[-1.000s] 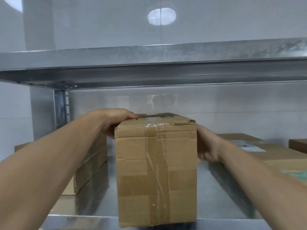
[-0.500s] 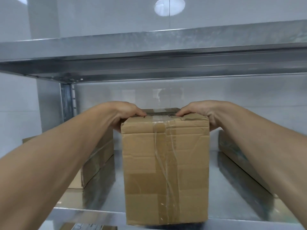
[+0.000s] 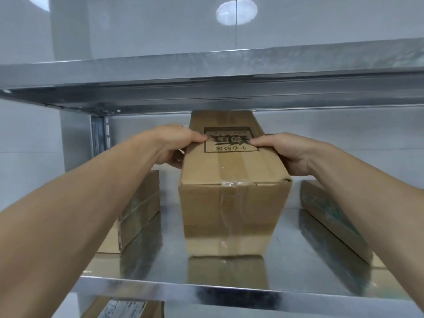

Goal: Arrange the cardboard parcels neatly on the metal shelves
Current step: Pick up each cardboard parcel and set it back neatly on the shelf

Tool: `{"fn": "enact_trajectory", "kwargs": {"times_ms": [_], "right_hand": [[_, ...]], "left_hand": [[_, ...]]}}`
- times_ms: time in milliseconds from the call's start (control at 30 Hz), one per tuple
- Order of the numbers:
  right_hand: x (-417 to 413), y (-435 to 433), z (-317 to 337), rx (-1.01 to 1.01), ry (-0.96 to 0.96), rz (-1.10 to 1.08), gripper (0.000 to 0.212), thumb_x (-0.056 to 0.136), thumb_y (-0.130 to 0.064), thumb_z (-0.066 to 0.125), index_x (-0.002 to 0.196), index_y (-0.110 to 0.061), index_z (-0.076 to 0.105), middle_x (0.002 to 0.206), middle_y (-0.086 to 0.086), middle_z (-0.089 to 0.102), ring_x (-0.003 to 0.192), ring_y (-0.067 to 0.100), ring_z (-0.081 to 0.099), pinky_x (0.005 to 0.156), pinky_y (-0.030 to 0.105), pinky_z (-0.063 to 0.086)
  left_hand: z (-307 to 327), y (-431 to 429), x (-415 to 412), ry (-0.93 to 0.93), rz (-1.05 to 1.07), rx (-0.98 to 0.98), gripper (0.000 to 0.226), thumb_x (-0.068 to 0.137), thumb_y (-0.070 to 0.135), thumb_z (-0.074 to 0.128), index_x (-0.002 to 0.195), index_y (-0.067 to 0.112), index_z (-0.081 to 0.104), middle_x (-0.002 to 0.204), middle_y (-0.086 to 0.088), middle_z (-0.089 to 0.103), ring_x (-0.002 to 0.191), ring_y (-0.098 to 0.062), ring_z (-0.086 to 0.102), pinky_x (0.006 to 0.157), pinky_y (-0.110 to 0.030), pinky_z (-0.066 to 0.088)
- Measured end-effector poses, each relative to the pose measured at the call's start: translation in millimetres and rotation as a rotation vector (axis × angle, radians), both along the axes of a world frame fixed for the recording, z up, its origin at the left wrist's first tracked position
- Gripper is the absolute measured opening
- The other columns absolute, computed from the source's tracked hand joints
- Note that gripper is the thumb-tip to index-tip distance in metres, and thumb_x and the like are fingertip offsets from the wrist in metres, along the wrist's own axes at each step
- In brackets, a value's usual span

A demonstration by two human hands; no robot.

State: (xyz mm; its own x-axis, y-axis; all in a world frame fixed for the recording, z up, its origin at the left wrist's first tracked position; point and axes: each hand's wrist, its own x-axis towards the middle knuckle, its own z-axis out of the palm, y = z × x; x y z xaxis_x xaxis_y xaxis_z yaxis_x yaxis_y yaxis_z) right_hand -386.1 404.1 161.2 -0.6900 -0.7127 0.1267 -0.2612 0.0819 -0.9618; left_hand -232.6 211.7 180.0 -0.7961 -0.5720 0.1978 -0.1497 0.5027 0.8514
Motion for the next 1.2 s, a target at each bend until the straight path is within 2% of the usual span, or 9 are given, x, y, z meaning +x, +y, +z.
{"fn": "enact_trajectory", "kwargs": {"times_ms": [67, 400, 500, 633, 833, 933, 1000, 1100, 1200], "right_hand": [[-3.0, -1.3, -5.6, -0.043, 0.037, 0.002, 0.034, 0.096, -0.027, 0.069, 0.126, -0.011, 0.066, 0.118, 0.014, 0.075, 0.116, 0.03, 0.07, 0.107, 0.051, 0.051], [-17.7, -0.2, -31.3, -0.188, 0.14, 0.114, 0.044, 0.09, -0.026, 0.074, 0.131, -0.026, 0.059, 0.122, 0.008, 0.074, 0.119, 0.034, 0.068, 0.108, 0.06, 0.048], [-17.2, -1.4, -36.0, -0.194, 0.178, 0.146, 0.058, 0.081, -0.033, 0.074, 0.136, -0.029, 0.056, 0.126, 0.004, 0.073, 0.119, 0.031, 0.068, 0.108, 0.058, 0.048], [-22.2, -5.1, -43.7, -0.201, 0.249, 0.136, 0.052, 0.098, -0.022, 0.068, 0.145, -0.028, 0.047, 0.126, 0.004, 0.072, 0.115, 0.028, 0.071, 0.104, 0.055, 0.053], [-17.5, -8.8, -61.2, -0.172, 0.457, 0.056, 0.059, 0.104, -0.017, 0.058, 0.156, -0.031, 0.033, 0.137, -0.006, 0.063, 0.122, 0.013, 0.064, 0.109, 0.039, 0.05], [-17.8, -12.4, -85.6, -0.077, 0.604, -0.039, 0.07, 0.103, -0.018, 0.059, 0.159, -0.036, 0.021, 0.146, -0.01, 0.052, 0.133, 0.012, 0.051, 0.115, 0.04, 0.043], [-20.3, -15.9, -106.8, -0.098, 0.548, -0.052, 0.073, 0.102, -0.013, 0.059, 0.16, -0.036, 0.019, 0.138, -0.017, 0.053, 0.123, 0.0, 0.054, 0.105, 0.025, 0.048], [-29.7, -18.6, -121.2, -0.154, 0.451, -0.051, 0.065, 0.104, -0.018, 0.057, 0.158, -0.035, 0.024, 0.133, -0.023, 0.054, 0.115, -0.006, 0.056, 0.081, 0.008, 0.05], [-32.9, -17.8, -119.0, -0.246, 0.395, -0.123, 0.044, 0.106, -0.035, 0.051, 0.148, -0.037, 0.037, 0.139, -0.02, 0.051, 0.118, 0.001, 0.057, 0.094, 0.028, 0.053]], "left_hand": [[-1.1, 1.0, -0.4, 0.019, -0.016, -0.01, 0.021, 0.102, 0.03, 0.061, 0.114, 0.014, 0.064, 0.11, -0.008, 0.071, 0.094, -0.024, 0.069, 0.068, -0.037, 0.053], [-17.8, -0.5, 2.0, 0.149, -0.079, -0.02, 0.01, 0.1, 0.024, 0.064, 0.106, 0.024, 0.057, 0.109, -0.006, 0.073, 0.099, -0.024, 0.07, 0.07, -0.038, 0.054], [-25.1, -2.7, -0.3, 0.197, -0.084, -0.048, 0.015, 0.101, 0.026, 0.062, 0.116, 0.025, 0.058, 0.108, -0.004, 0.074, 0.1, -0.023, 0.07, 0.071, -0.036, 0.055], [-37.7, -10.6, -9.3, 0.246, -0.111, -0.079, 0.032, 0.103, 0.024, 0.059, 0.135, 0.021, 0.055, 0.11, -0.005, 0.075, 0.097, -0.023, 0.073, 0.071, -0.033, 0.056], [-65.4, -26.6, -23.6, 0.319, -0.099, -0.197, 0.042, 0.102, 0.024, 0.059, 0.143, 0.029, 0.051, 0.124, 0.003, 0.07, 0.116, -0.019, 0.066, 0.106, -0.046, 0.05], [-92.3, -23.7, -26.8, 0.279, -0.098, -0.3, 0.054, 0.101, 0.018, 0.059, 0.151, 0.031, 0.039, 0.138, 0.006, 0.062, 0.13, -0.015, 0.055, 0.114, -0.043, 0.042], [-113.3, -20.0, -30.6, 0.316, -0.14, -0.277, 0.061, 0.101, 0.012, 0.059, 0.154, 0.025, 0.033, 0.145, 0.004, 0.055, 0.133, -0.012, 0.05, 0.115, -0.039, 0.04], [-122.4, -24.0, -36.5, 0.37, -0.141, -0.163, 0.061, 0.101, 0.014, 0.06, 0.154, 0.024, 0.03, 0.145, 0.006, 0.05, 0.128, -0.012, 0.05, 0.109, -0.037, 0.045], [-117.1, -27.0, -34.0, 0.417, -0.124, -0.037, 0.044, 0.104, 0.017, 0.054, 0.145, 0.023, 0.038, 0.136, 0.003, 0.054, 0.11, -0.013, 0.062, 0.077, -0.028, 0.06]]}}
